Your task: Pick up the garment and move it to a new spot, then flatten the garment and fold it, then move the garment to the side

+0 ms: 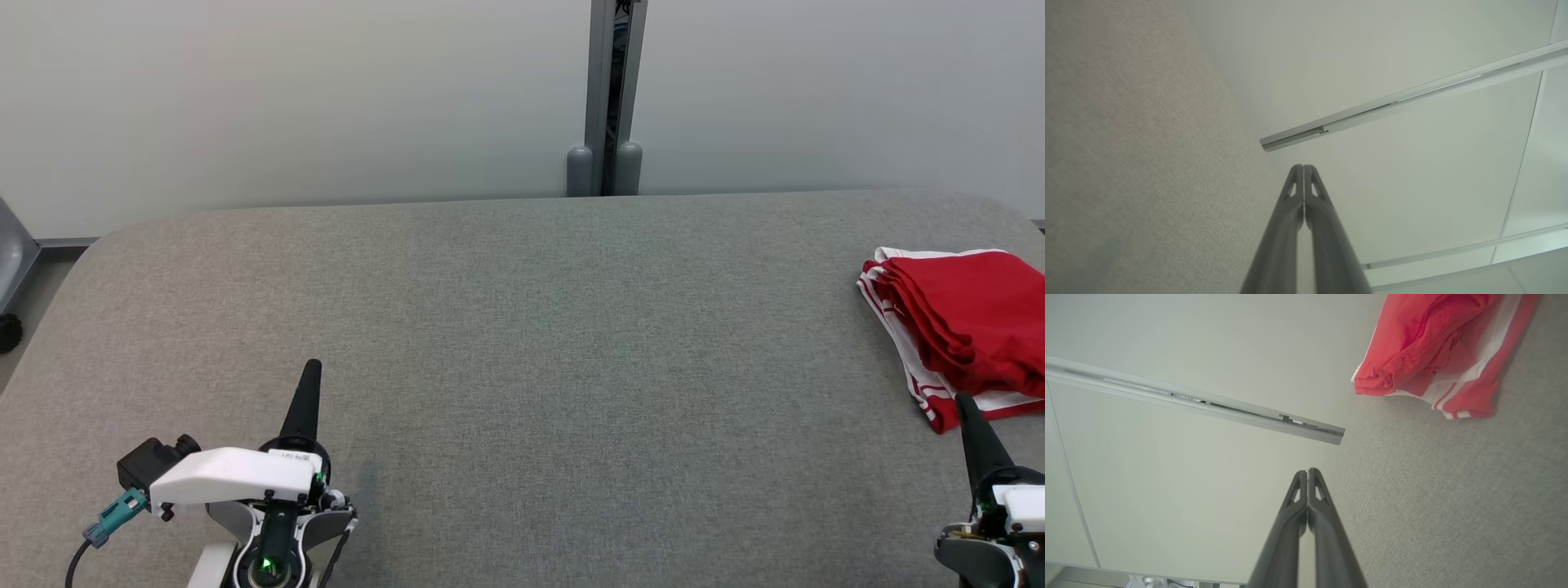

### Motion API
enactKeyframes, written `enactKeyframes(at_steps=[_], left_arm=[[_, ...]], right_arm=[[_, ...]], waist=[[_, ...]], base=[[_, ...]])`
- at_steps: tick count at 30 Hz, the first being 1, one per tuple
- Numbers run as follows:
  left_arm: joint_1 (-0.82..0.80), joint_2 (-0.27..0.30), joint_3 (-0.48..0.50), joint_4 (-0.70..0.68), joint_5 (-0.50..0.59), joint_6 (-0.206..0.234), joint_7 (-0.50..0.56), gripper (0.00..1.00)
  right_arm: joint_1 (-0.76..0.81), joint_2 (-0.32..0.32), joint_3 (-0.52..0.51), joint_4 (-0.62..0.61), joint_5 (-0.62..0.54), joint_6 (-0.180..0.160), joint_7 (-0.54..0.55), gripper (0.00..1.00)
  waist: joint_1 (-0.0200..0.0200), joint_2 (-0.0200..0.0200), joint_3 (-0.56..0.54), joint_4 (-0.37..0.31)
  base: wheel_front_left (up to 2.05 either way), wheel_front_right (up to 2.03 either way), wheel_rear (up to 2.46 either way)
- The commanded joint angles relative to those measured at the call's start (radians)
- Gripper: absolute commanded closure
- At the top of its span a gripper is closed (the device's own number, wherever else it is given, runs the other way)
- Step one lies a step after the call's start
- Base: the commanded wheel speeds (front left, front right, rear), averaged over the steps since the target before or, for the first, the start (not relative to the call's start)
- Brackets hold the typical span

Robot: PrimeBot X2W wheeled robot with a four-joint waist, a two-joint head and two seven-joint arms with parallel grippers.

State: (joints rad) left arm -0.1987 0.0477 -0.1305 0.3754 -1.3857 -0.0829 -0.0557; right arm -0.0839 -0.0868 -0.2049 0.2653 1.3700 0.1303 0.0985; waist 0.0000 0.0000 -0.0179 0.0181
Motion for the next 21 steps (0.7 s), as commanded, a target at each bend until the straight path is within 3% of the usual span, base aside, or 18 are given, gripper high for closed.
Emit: enactKeyframes(at_steps=[1, 21], left_arm=[[-0.034, 0.004, 0.007, 0.0, -0.028, -0.012, 0.005, 1.0], [-0.073, 0.004, 0.016, 0.027, -0.172, -0.035, 0.031, 1.0]], right_arm=[[-0.019, -0.009, -0.009, -0.003, 0.026, 0.001, 0.01, 1.0], [-0.045, -0.01, -0.056, 0.015, 0.166, 0.001, 0.063, 1.0]], waist=[[0.0, 0.0, 0.001, -0.001], [0.0, 0.0, 0.013, -0.011]], base=[[0.0, 0.0, 0.0], [0.0, 0.0, 0.0]])
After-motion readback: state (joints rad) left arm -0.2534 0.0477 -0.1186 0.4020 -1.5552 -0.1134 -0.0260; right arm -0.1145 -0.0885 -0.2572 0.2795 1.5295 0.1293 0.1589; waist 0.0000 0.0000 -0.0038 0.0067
